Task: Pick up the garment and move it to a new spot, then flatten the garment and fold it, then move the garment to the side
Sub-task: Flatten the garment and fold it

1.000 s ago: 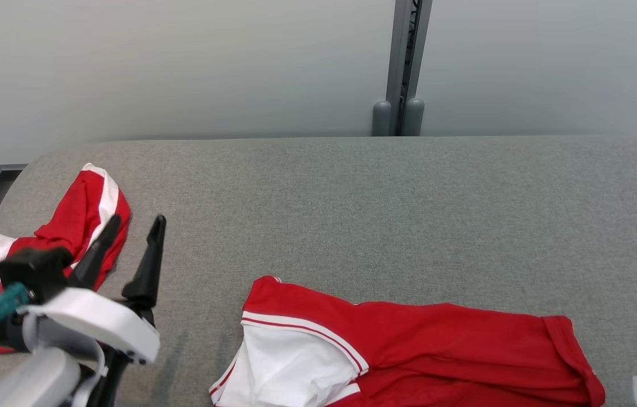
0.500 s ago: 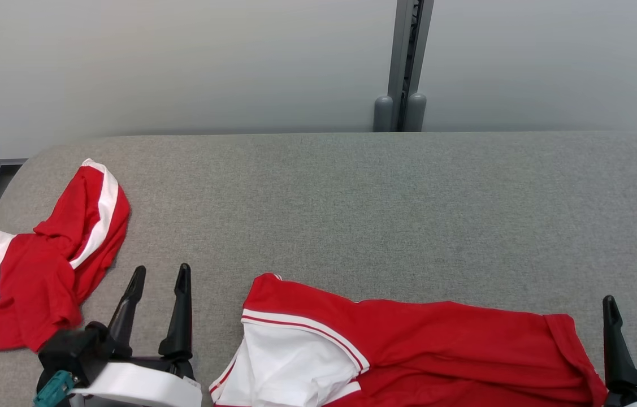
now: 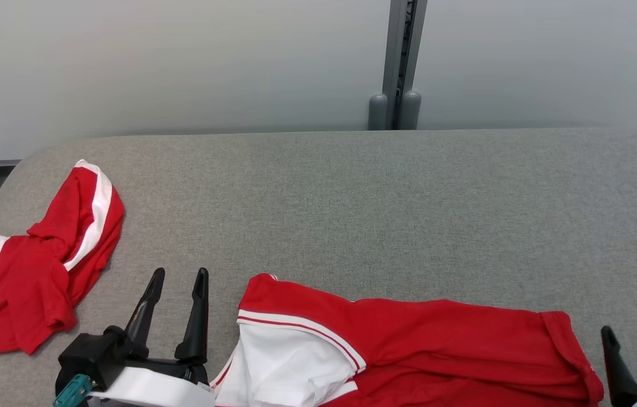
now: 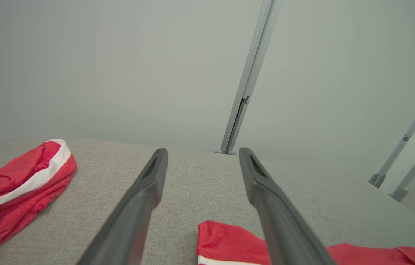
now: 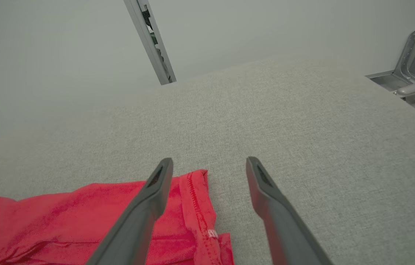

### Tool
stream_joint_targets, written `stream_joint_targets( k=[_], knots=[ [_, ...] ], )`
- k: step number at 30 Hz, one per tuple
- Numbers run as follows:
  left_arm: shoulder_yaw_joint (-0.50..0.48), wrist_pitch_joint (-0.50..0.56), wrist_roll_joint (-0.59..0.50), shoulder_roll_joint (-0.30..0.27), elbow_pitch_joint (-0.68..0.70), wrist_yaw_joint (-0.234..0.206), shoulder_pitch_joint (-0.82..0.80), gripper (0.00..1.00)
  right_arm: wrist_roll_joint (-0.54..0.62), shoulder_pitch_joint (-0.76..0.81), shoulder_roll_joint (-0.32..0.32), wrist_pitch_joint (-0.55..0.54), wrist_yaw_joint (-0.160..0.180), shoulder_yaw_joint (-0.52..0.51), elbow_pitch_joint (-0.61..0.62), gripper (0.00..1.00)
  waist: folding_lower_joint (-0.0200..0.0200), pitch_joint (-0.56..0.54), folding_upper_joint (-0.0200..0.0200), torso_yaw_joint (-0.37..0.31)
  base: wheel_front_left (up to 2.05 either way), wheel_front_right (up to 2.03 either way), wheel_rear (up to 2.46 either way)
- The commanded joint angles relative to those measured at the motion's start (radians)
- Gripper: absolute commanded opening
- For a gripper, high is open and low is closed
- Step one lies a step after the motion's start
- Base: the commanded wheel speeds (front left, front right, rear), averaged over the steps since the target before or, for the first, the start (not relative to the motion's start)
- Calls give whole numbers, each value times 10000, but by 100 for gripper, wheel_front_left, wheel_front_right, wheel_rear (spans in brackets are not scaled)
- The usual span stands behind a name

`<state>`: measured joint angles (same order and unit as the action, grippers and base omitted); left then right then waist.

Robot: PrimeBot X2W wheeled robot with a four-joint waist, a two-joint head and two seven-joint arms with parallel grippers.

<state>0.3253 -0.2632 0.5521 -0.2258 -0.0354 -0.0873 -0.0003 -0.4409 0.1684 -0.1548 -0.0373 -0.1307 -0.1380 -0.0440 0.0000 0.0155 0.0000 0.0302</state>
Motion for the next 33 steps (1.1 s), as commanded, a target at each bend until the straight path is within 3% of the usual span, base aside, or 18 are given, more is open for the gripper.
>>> stream_joint_targets(
  k=[1,8,21,31,32,33],
  knots=[
    [-78,-17,-121,27,-56,98,-121,100,-23,-70,-149,-338,-6,75,-239,100,0,42,0,18,0,0,0],
    [-47,-17,-312,83,-365,347,-345,100,-717,-46,-17,-1509,-10,-107,-1689,100,0,136,0,281,0,0,0],
    [43,40,-410,-16,-588,416,-564,100,-1961,-971,459,-1562,-10,-26,-3594,100,0,263,0,531,0,0,0],
    [120,116,-378,-71,-615,378,-620,100,-3246,-1351,817,-1817,-18,894,-4701,100,0,221,0,869,0,0,0],
    [123,118,-370,-77,-614,375,-636,100,-3337,-1401,815,-1819,-18,977,-4729,82,0,221,0,894,0,0,0],
    [125,120,-363,-81,-613,367,-653,100,-3399,-1479,802,-1756,-18,1031,-4745,47,0,220,0,913,0,0,0]
  ],
)
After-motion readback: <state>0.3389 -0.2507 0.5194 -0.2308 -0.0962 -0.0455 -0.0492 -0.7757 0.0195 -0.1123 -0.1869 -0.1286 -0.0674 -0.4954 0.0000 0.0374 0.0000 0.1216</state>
